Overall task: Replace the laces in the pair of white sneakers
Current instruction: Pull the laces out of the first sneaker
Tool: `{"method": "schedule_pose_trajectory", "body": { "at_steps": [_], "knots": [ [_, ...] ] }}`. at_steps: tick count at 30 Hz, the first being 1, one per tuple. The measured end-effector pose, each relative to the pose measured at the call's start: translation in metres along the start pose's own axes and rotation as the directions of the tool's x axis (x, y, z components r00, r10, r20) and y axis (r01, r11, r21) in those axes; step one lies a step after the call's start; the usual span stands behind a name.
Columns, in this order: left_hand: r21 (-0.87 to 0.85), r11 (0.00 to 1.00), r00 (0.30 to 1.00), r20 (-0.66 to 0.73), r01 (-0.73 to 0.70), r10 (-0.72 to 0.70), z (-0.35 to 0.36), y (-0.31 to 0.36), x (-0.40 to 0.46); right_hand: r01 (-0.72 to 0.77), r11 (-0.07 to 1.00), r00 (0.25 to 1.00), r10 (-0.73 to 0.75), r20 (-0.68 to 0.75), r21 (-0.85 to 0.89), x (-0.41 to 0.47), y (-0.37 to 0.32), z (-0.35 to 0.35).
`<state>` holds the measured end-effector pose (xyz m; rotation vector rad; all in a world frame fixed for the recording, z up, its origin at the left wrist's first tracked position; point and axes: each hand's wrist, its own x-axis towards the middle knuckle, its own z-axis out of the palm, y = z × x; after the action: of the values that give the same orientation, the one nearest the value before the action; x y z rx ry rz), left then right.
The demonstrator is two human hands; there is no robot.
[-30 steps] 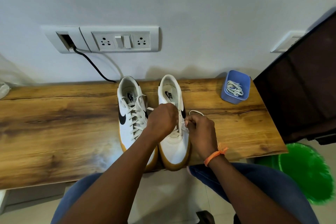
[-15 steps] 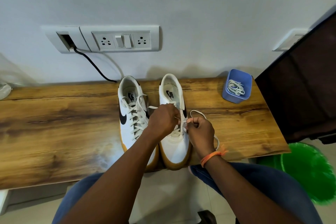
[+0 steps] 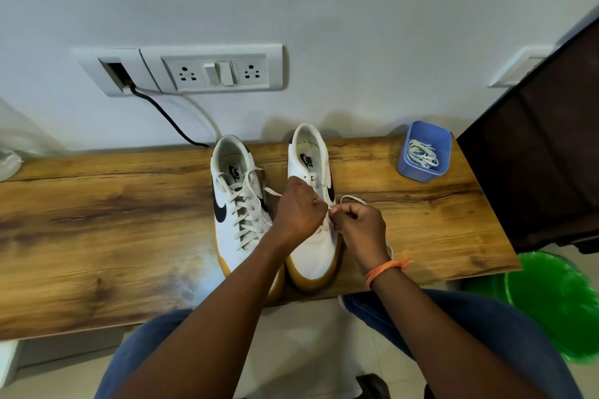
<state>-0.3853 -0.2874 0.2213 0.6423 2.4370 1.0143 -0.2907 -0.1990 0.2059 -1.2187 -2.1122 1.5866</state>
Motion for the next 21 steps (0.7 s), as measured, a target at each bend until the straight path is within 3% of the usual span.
{"method": "schedule_pose_trajectory", "body": {
  "at_steps": [5,7,9,11,12,21],
  "knots": [
    [-0.161,0.975,0.983,0.122,0.153,-0.134,-0.022,0.000,0.003,0.183,0.957,0.983,-0.176,0.051,-0.224,0.004,-0.009,-0.003],
    [-0.119,0.983,0.981,0.157,0.137,-0.118,-0.027,0.003,0.003,0.244,0.925,0.969,-0.223,0.105,-0.290,0.008,-0.013,-0.006],
    [0.015,0.997,0.987,0.146,0.070,-0.072,-0.029,0.009,0.001,0.357,0.832,0.934,-0.310,0.177,-0.424,0.012,-0.019,-0.006],
    [0.047,0.996,0.993,0.088,0.080,-0.084,-0.030,0.013,-0.001,0.464,0.668,0.883,-0.399,0.246,-0.581,0.012,-0.024,-0.003],
    [0.048,0.995,0.993,0.069,0.088,-0.091,-0.030,0.014,-0.002,0.474,0.640,0.876,-0.411,0.252,-0.604,0.012,-0.027,-0.001],
    [0.002,0.990,0.977,-0.161,0.144,-0.142,-0.068,0.007,0.003,0.394,0.801,0.919,-0.331,0.215,-0.450,0.017,-0.030,-0.009]
  ]
}}
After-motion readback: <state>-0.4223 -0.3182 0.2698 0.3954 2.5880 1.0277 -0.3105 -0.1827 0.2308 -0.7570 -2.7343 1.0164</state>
